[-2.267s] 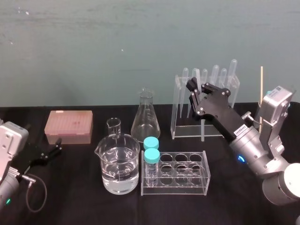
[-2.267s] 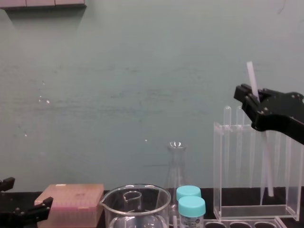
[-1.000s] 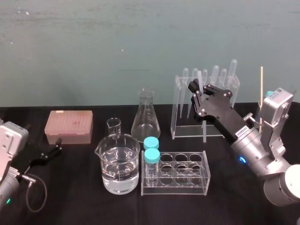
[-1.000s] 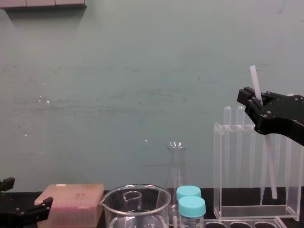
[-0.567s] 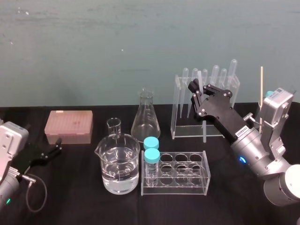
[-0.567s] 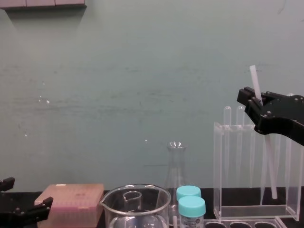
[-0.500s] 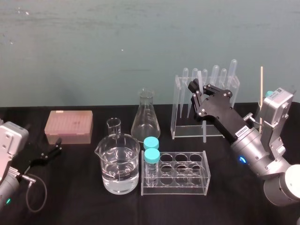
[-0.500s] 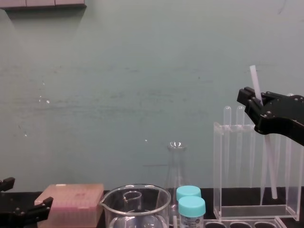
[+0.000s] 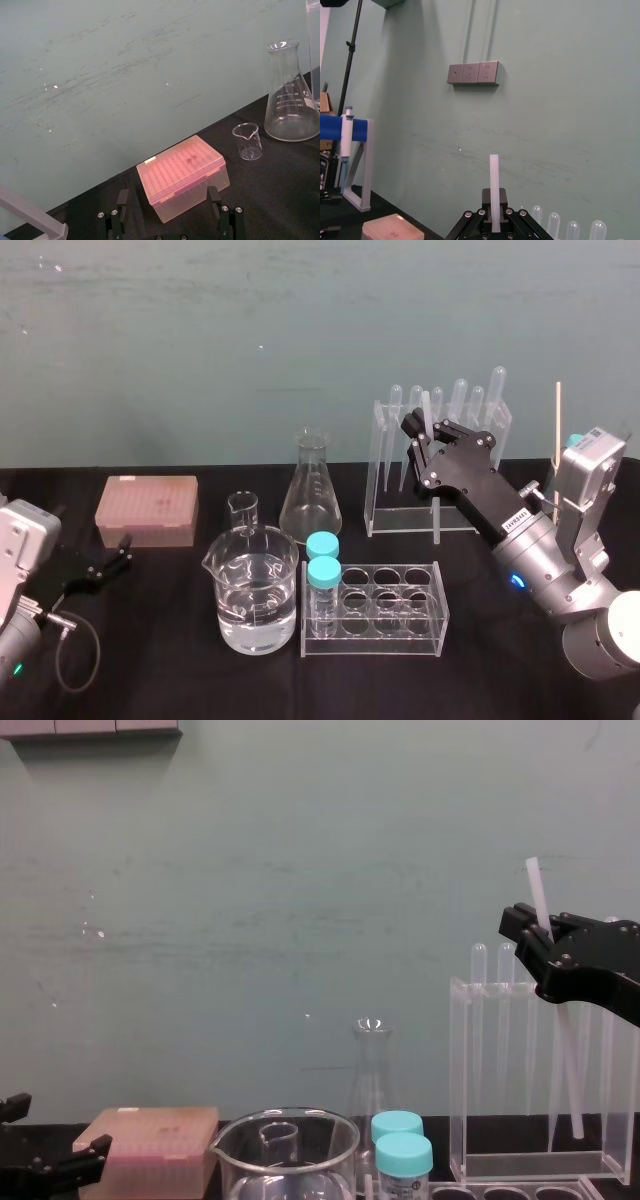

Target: Pick up the stirring rod with one hand, then place it down.

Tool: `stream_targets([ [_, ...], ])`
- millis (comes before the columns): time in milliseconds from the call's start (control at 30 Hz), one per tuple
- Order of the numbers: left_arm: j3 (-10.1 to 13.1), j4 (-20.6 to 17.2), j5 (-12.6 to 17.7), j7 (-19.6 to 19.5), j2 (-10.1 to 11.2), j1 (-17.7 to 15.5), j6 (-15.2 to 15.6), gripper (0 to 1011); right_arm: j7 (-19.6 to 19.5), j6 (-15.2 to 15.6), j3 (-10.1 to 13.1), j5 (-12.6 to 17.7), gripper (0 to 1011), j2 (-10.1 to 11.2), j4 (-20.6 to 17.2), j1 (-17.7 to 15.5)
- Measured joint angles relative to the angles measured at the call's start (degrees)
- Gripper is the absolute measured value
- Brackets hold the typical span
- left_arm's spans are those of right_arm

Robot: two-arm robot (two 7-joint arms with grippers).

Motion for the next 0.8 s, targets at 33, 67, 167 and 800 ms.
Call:
stream_targets([
  [33, 0.00, 0.00, 0.00, 0.00, 0.00, 0.00, 0.00, 1000, 0.00, 0.00, 0.00, 0.00, 58, 0.00, 0.00, 0.00],
  [67, 0.00, 0.00, 0.00, 0.00, 0.00, 0.00, 0.00, 1000, 0.00, 0.00, 0.00, 0.00, 57, 0.00, 0.00, 0.00],
  [167, 0.00, 0.00, 0.00, 0.00, 0.00, 0.00, 0.00, 1000, 0.00, 0.00, 0.00, 0.00, 57, 0.00, 0.00, 0.00],
  [800, 0.00, 0.00, 0.00, 0.00, 0.00, 0.00, 0.00, 1000, 0.00, 0.00, 0.00, 0.00, 57, 0.00, 0.00, 0.00],
])
